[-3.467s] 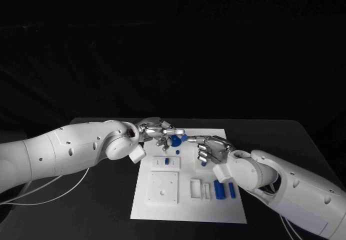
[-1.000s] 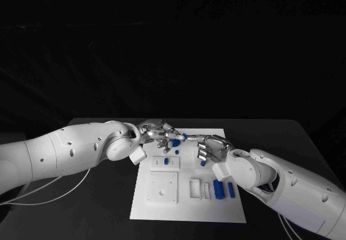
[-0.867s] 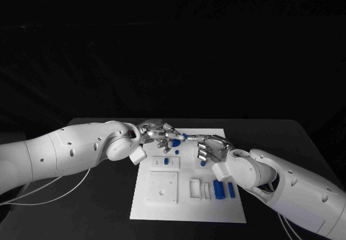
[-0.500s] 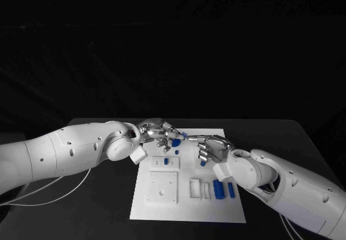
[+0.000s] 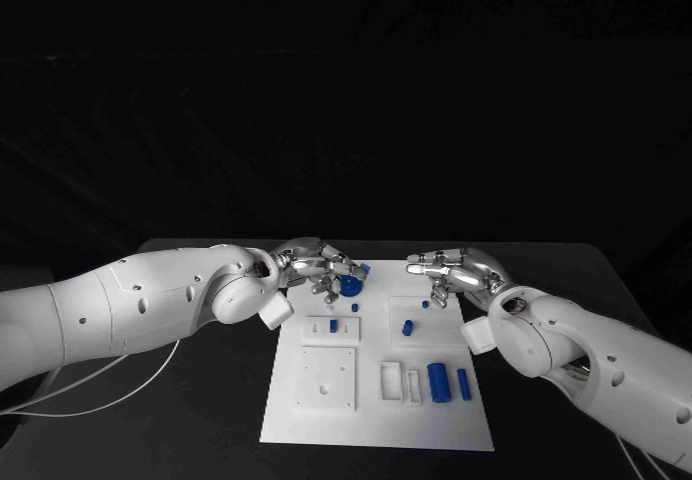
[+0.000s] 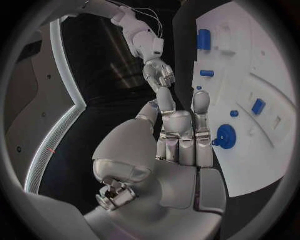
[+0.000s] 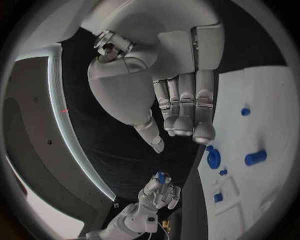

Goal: Assemble the parts on the task board

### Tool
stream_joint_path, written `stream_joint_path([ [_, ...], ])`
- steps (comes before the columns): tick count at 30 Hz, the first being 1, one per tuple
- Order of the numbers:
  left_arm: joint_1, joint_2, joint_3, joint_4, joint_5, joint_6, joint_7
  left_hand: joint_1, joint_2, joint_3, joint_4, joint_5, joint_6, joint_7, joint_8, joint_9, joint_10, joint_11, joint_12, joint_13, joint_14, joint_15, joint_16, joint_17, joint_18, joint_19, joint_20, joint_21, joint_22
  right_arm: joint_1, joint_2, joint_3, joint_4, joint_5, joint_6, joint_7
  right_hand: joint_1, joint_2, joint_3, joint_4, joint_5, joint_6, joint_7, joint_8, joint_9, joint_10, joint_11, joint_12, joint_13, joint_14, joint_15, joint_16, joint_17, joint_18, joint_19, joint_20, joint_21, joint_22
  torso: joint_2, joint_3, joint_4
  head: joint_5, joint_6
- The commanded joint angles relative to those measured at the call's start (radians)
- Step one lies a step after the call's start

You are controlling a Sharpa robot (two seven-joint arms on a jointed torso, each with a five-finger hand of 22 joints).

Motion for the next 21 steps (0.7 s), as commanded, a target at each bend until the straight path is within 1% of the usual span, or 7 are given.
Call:
stream_joint_path([
  [1,0.001,-0.001,0.001,-0.001,0.022,0.03,-0.028,-0.028,-0.004,0.081,-0.09,0.02,0.072,-0.044,-0.047,0.266,0.047,-0.01,0.009,-0.005,0.007,-0.002,0.004,0.001,0.006,0.0,-0.006,0.002,0.003,0.005,-0.01,0.009,0.014,-0.311,-0.029,0.094,0.016,-0.003,-0.003,-0.005,0.005,-0.005,-0.001,0.001,0.0,-0.009,-0.001,0.006,-0.008,-0.005,0.0,0.007,-0.003,0.006,0.003,0.007,-0.003,0.061,0.0,0.0016,-0.0012,0.001,0.003],
  [9,0.001,-0.001,0.001,-0.003,0.033,0.068,-0.061,-0.086,-0.01,0.11,-0.111,0.067,0.094,-0.052,-0.075,0.342,0.047,-0.016,0.007,-0.009,0.006,-0.004,0.004,0.003,0.004,0.001,-0.009,0.0,0.005,0.03,-0.007,0.021,0.04,-0.648,-0.031,0.127,0.052,-0.025,0.0,-0.007,0.019,0.016,-0.005,0.001,-0.001,-0.01,-0.003,0.007,-0.021,-0.009,-0.002,-0.005,-0.019,0.005,-0.001,0.006,-0.003,0.062,0.001,0.0023,0.0019,0.003,0.005],
  [10,0.001,0.0,0.0,-0.003,0.033,0.071,-0.064,-0.085,-0.004,0.142,-0.112,-0.036,0.098,-0.058,-0.069,0.355,0.047,-0.018,0.005,-0.011,0.006,-0.008,0.004,0.005,0.003,0.001,-0.012,-0.001,0.005,0.033,-0.006,0.021,0.044,-0.684,-0.029,0.13,0.058,-0.029,0.0,-0.007,0.019,0.017,-0.005,0.001,-0.001,-0.011,-0.004,0.006,-0.024,-0.011,-0.002,-0.007,-0.022,0.004,-0.003,0.006,-0.006,0.061,0.001,0.0027,0.0022,0.004,0.005],
  [11,0.001,0.0,0.0,-0.003,0.034,0.074,-0.065,-0.171,-0.049,0.305,-0.119,-0.063,0.081,-0.06,-0.054,0.423,0.049,-0.017,0.001,-0.012,0.004,-0.005,0.003,0.006,-0.003,-0.001,-0.012,-0.002,0.007,0.036,-0.004,0.021,0.047,-0.717,-0.026,0.132,0.058,-0.029,0.0,-0.007,0.019,0.017,-0.006,0.001,-0.001,-0.012,-0.004,0.006,-0.025,-0.011,-0.002,-0.008,-0.022,0.004,-0.003,0.006,-0.006,0.061,0.001,0.0025,0.0023,0.004,0.005],
  [12,0.001,0.0,0.0,-0.003,0.034,0.076,-0.067,-0.167,-0.05,0.313,-0.117,-0.069,0.088,-0.059,-0.049,0.431,0.047,-0.02,0.003,-0.011,0.006,-0.009,0.004,0.006,-0.001,0.001,-0.014,-0.001,0.007,0.038,-0.002,0.022,0.051,-0.749,-0.025,0.133,0.063,-0.032,0.0,-0.007,0.022,0.018,-0.008,0.001,-0.001,-0.012,-0.005,0.005,-0.027,-0.011,-0.003,-0.009,-0.024,0.004,-0.004,0.005,-0.007,0.061,0.001,0.0021,0.0022,0.004,0.005],
  [16,0.001,0.001,0.0,-0.002,0.034,0.086,-0.071,-0.222,-0.077,0.377,-0.108,-0.016,0.08,-0.072,-0.007,0.577,0.046,-0.025,0.01,-0.007,0.005,-0.013,0.009,0.015,-0.004,0.002,-0.018,-0.001,0.011,0.045,0.007,0.022,0.058,-0.84,-0.02,0.133,0.068,-0.039,-0.004,-0.006,0.021,0.015,-0.018,0.001,-0.001,-0.013,-0.016,0.003,-0.032,-0.013,-0.01,-0.013,-0.029,0.001,-0.007,0.0,-0.012,0.06,0.001,0.001,0.0007,0.006,0.004],
  [21,0.001,0.002,0.0,-0.001,0.03,0.09,-0.072,-0.251,-0.079,0.411,-0.102,0.0,0.085,-0.078,-0.023,0.713,0.046,-0.03,0.014,-0.003,0.007,-0.015,0.014,0.021,-0.006,0.003,-0.021,-0.003,0.015,0.053,0.021,0.021,0.061,-0.919,0.0,0.122,0.07,-0.042,-0.007,-0.006,0.017,0.016,-0.022,0.001,-0.001,-0.014,-0.021,0.001,-0.034,-0.016,-0.012,-0.017,-0.033,-0.002,-0.009,-0.003,-0.017,0.059,0.001,0.0002,0.0014,0.005,0.003],
])
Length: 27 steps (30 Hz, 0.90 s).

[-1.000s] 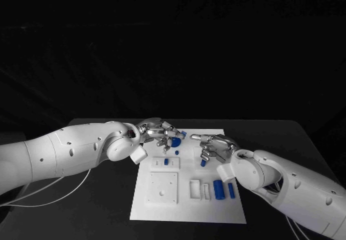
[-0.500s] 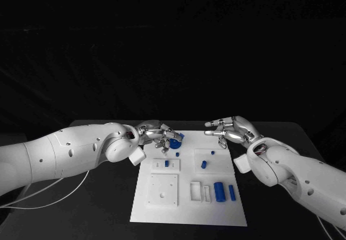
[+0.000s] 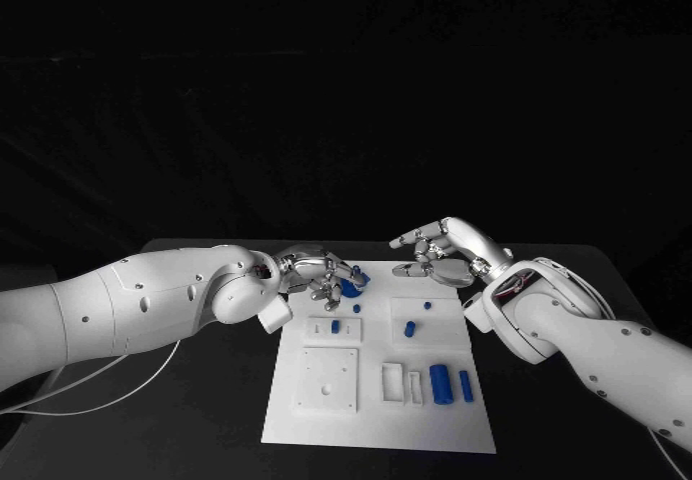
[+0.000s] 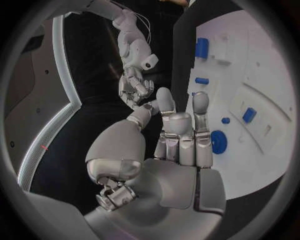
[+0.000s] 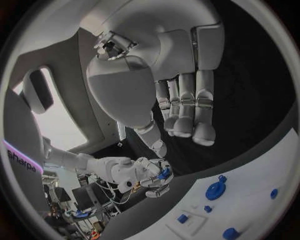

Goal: Assemble the parts on the task board

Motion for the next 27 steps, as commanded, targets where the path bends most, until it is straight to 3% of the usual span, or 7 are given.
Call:
stream_joint_path([
  [1,0.0,0.002,0.0,0.003,0.008,0.031,-0.009,-0.01,0.0,0.017,-0.006,0.003,0.084,-0.081,-0.022,0.35,0.04,-0.015,0.004,0.002,0.001,-0.006,0.006,0.001,-0.006,0.003,-0.007,-0.003,0.002,0.005,0.009,-0.001,0.004,-0.171,0.031,0.012,0.009,-0.003,-0.008,0.0,-0.003,0.004,-0.009,0.002,0.0,-0.002,-0.009,-0.004,-0.002,-0.007,-0.004,-0.007,-0.003,-0.004,-0.009,-0.004,-0.005,0.059,0.0,-0.0011,0.0,-0.001,0.0],
  [6,0.0,0.003,0.0,0.004,0.006,0.027,-0.007,-0.015,-0.009,0.022,-0.008,0.024,0.102,-0.085,-0.043,0.383,0.04,-0.018,0.009,0.004,0.004,-0.007,0.009,0.008,-0.006,0.004,-0.007,-0.003,0.006,0.014,0.018,-0.014,0.005,-0.202,0.064,-0.004,0.008,-0.001,-0.023,0.0,-0.002,0.004,-0.01,0.001,-0.001,-0.005,-0.011,-0.004,-0.003,-0.01,-0.005,-0.009,-0.007,-0.007,-0.012,-0.006,-0.015,0.057,-0.001,-0.0013,-0.0008,-0.003,-0.002],
  [10,0.0,0.004,0.0,0.004,0.005,0.026,-0.006,-0.016,-0.011,0.02,-0.006,0.021,0.107,-0.086,-0.045,0.4,0.04,-0.018,0.011,0.004,0.004,-0.008,0.009,0.009,-0.007,0.005,-0.007,-0.006,0.005,0.023,0.025,-0.026,0.003,-0.216,0.093,-0.023,0.002,-0.006,-0.05,0.003,0.013,-0.003,0.004,0.002,0.0,-0.014,0.007,-0.009,-0.009,-0.016,0.006,-0.015,-0.012,-0.004,-0.014,-0.001,-0.033,0.053,-0.001,-0.0008,0.0,-0.003,-0.002],
  [11,0.0,0.005,0.0,0.005,0.004,0.026,-0.005,-0.014,-0.013,0.021,-0.002,0.021,0.112,-0.086,-0.059,0.414,0.041,-0.018,0.012,0.004,0.004,-0.008,0.009,0.01,-0.007,0.006,-0.008,-0.007,0.007,0.025,0.028,-0.029,0.002,-0.217,0.099,-0.027,0.002,-0.005,-0.054,0.003,0.015,-0.002,0.006,0.002,0.0,-0.015,0.009,-0.009,-0.01,-0.016,0.007,-0.015,-0.013,-0.002,-0.014,0.001,-0.035,0.053,-0.001,-0.0005,0.0003,-0.003,-0.002],
  [15,0.0,0.006,0.0,0.006,0.001,0.028,-0.003,-0.013,-0.015,0.016,0.003,0.014,0.119,-0.088,-0.059,0.433,0.041,-0.017,0.019,0.006,0.006,-0.008,0.01,0.014,-0.008,0.008,-0.008,-0.008,0.007,0.029,0.036,-0.037,-0.003,-0.221,0.12,-0.036,0.007,0.008,-0.091,0.003,0.019,0.001,0.009,0.002,0.0,-0.017,0.012,-0.003,-0.01,-0.018,0.011,-0.011,-0.015,0.006,-0.01,0.008,-0.042,0.054,-0.001,-0.0005,-0.0005,-0.004,-0.002],
  [20,0.0,0.008,0.0,0.008,-0.006,0.033,0.0,-0.007,-0.019,0.013,0.012,0.009,0.118,-0.089,-0.062,0.45,0.041,-0.017,0.019,0.004,0.006,-0.009,0.01,0.015,-0.009,0.009,-0.009,-0.01,0.008,0.032,0.047,-0.051,0.0,-0.221,0.166,-0.053,0.005,0.006,-0.105,0.004,0.03,-0.015,0.012,0.002,0.0,-0.029,0.015,-0.009,-0.017,-0.026,0.013,-0.015,-0.018,0.008,-0.016,0.011,-0.063,0.05,0.0,0.0001,-0.0014,-0.005,-0.004],
  [27,0.0,0.009,0.0,0.011,-0.016,0.052,0.002,0.004,-0.027,0.014,0.021,0.011,0.122,-0.089,-0.072,0.458,0.041,-0.017,0.019,0.003,0.006,-0.009,0.01,0.015,-0.01,0.01,-0.009,-0.012,0.009,0.033,0.061,-0.059,0.013,-0.217,0.172,-0.082,0.004,0.021,-0.119,0.006,0.02,-0.017,0.013,0.002,0.0,-0.027,0.015,-0.001,-0.016,-0.025,0.014,-0.01,-0.019,0.01,-0.011,0.012,-0.067,0.05,0.0,-0.0004,-0.0009,-0.008,-0.006],
])
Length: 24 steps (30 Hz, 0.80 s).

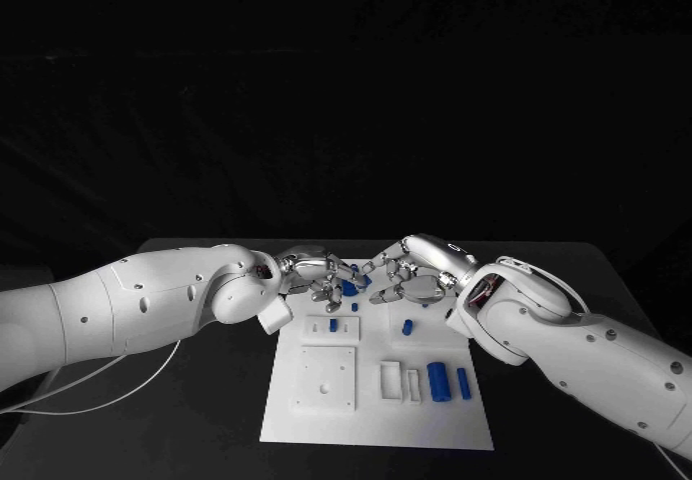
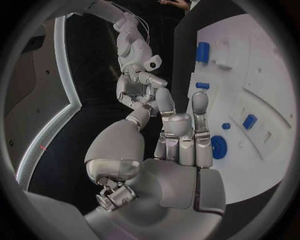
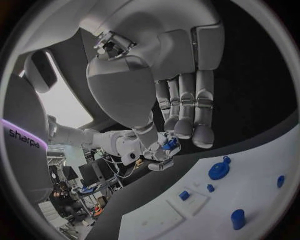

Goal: Assemble the parts on the task board

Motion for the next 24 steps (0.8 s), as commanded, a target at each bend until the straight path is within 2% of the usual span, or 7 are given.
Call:
stream_joint_path([
  [1,0.0,0.003,0.0,0.004,-0.012,0.034,0.01,0.013,0.004,0.001,0.003,0.001,0.11,-0.102,-0.002,0.29,0.038,-0.012,0.002,-0.001,0.002,-0.007,0.006,0.001,-0.01,0.003,-0.002,-0.003,0.001,0.001,0.006,-0.002,0.009,-0.015,0.037,-0.035,-0.001,0.011,-0.005,-0.002,-0.007,-0.002,0.002,0.002,0.0,-0.002,-0.001,0.008,0.002,-0.004,-0.001,0.001,-0.002,0.011,0.002,0.007,-0.003,0.05,0.0,-0.0003,0.0003,-0.001,-0.001],
  [10,0.0,0.006,0.0,0.003,-0.027,0.043,0.006,0.013,0.003,0.002,0.004,0.002,0.111,-0.101,-0.005,0.29,0.038,-0.012,0.0,-0.002,0.0,-0.007,0.003,-0.004,-0.009,0.003,-0.001,-0.003,0.002,0.002,0.013,-0.006,0.005,-0.015,0.019,-0.046,-0.011,0.016,-0.001,-0.001,-0.002,0.008,0.0,0.002,0.0,-0.001,-0.003,0.01,0.001,-0.003,-0.002,-0.003,-0.007,0.011,0.004,0.006,-0.009,0.049,0.0,-0.0014,0.0007,0.0,-0.006],
  [16,0.0,0.006,0.0,0.004,-0.031,0.047,0.005,0.015,0.002,0.003,0.004,0.002,0.112,-0.101,-0.007,0.289,0.038,-0.011,0.0,-0.002,0.0,-0.007,0.003,-0.003,-0.009,0.003,-0.002,-0.004,0.002,0.002,0.017,-0.011,-0.001,-0.015,0.018,-0.047,-0.01,0.019,0.008,-0.004,-0.004,0.013,-0.001,0.001,0.0,-0.002,-0.004,0.01,0.001,-0.003,-0.003,-0.003,-0.008,0.011,0.004,0.005,-0.013,0.049,0.0,-0.0006,0.0009,0.001,-0.007],
  [24,0.0,0.003,-0.001,0.003,-0.032,0.035,0.009,0.015,0.002,0.003,0.004,0.002,0.112,-0.101,-0.007,0.289,0.038,-0.011,0.0,-0.002,0.0,-0.007,0.003,-0.003,-0.009,0.003,-0.002,-0.004,0.002,0.002,0.018,-0.019,-0.006,-0.015,0.024,-0.048,-0.016,0.024,0.028,-0.006,-0.013,0.055,-0.013,0.002,0.002,0.002,-0.011,0.015,0.004,-0.001,-0.007,0.0,-0.007,0.007,0.008,0.001,-0.01,0.05,0.0,-0.001,-0.0002,0.002,-0.008],
])
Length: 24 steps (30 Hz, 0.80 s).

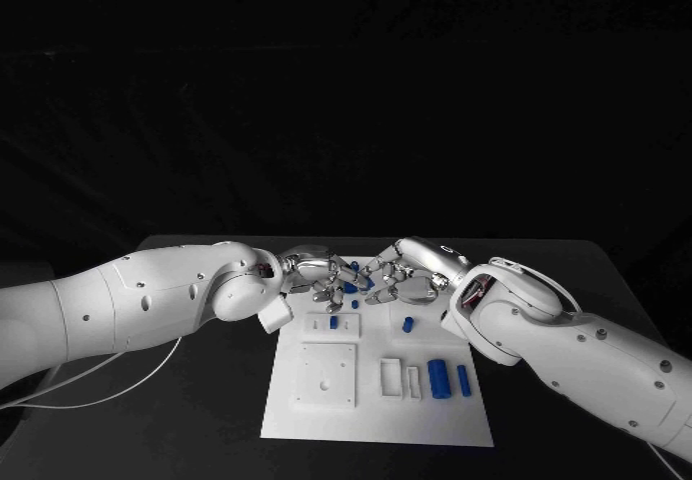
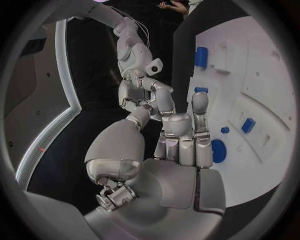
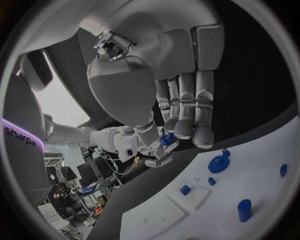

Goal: Assemble the parts on the task board

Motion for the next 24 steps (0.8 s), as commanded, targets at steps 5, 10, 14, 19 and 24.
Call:
stream_joint_path([
  [5,0.0,-0.001,0.001,0.003,0.0,-0.026,0.011,0.013,-0.002,0.007,0.004,0.004,0.109,-0.104,0.001,0.274,0.038,-0.011,-0.002,-0.002,-0.002,-0.009,0.001,-0.004,-0.009,0.004,-0.002,-0.005,0.002,0.0,0.0,-0.002,0.0,-0.008,0.005,0.005,-0.007,0.018,0.012,0.001,-0.024,0.073,-0.02,0.003,0.009,0.005,-0.02,0.007,0.005,0.002,-0.015,0.003,0.002,0.003,0.01,-0.006,0.007,0.052,0.0,0.0007,-0.0004,0.0,0.0],
  [10,0.0,-0.003,0.001,0.007,0.01,-0.064,0.007,0.013,-0.002,0.009,0.004,0.008,0.111,-0.104,-0.001,0.273,0.038,-0.012,0.001,-0.001,0.002,-0.01,0.003,0.001,-0.008,0.008,-0.003,-0.004,0.002,0.0,-0.002,-0.003,-0.004,-0.002,-0.016,0.015,-0.008,0.025,0.022,-0.001,-0.033,0.102,-0.029,0.002,0.013,0.017,-0.026,0.013,0.012,0.009,-0.021,0.01,0.008,-0.003,0.017,-0.013,0.024,0.055,0.0,0.001,-0.0008,-0.001,0.0],
  [14,0.0,-0.004,0.001,0.006,0.023,-0.087,-0.002,0.013,-0.002,0.009,0.004,0.008,0.111,-0.104,-0.001,0.273,0.038,-0.012,0.001,-0.001,0.002,-0.01,0.003,0.001,-0.008,0.008,-0.003,-0.004,0.002,-0.001,-0.004,-0.003,-0.007,-0.001,-0.024,0.016,-0.011,0.026,0.026,0.0,-0.034,0.105,-0.03,0.002,0.012,0.019,-0.027,0.012,0.012,0.009,-0.022,0.009,0.008,-0.004,0.017,-0.014,0.022,0.054,0.0,0.0011,-0.0012,-0.002,0.0],
  [19,0.0,-0.004,0.0,0.001,0.061,-0.109,-0.008,0.013,-0.002,0.01,0.004,0.01,0.113,-0.104,-0.003,0.271,0.039,-0.013,0.002,-0.001,0.004,-0.01,0.004,0.004,-0.008,0.009,-0.003,-0.005,0.002,-0.001,-0.005,-0.004,-0.014,0.0,-0.028,0.014,-0.013,0.026,0.029,0.0,-0.034,0.105,-0.03,0.003,0.012,0.019,-0.027,0.012,0.013,0.009,-0.022,0.008,0.008,-0.005,0.017,-0.015,0.021,0.054,0.0,0.0012,-0.0008,-0.002,0.001],
  [24,0.0,-0.005,0.0,-0.001,0.079,-0.121,-0.011,0.013,-0.003,0.01,0.004,0.011,0.114,-0.105,-0.004,0.269,0.039,-0.013,0.003,-0.001,0.004,-0.01,0.004,0.004,-0.008,0.01,-0.003,-0.005,0.003,-0.002,-0.003,-0.006,-0.019,-0.004,-0.025,0.009,-0.014,0.026,0.031,0.0,-0.035,0.107,-0.031,0.002,0.012,0.025,-0.028,0.016,0.017,0.014,-0.023,0.014,0.014,-0.006,0.022,-0.016,0.035,0.057,0.0,0.0013,-0.0006,-0.002,0.0],
])
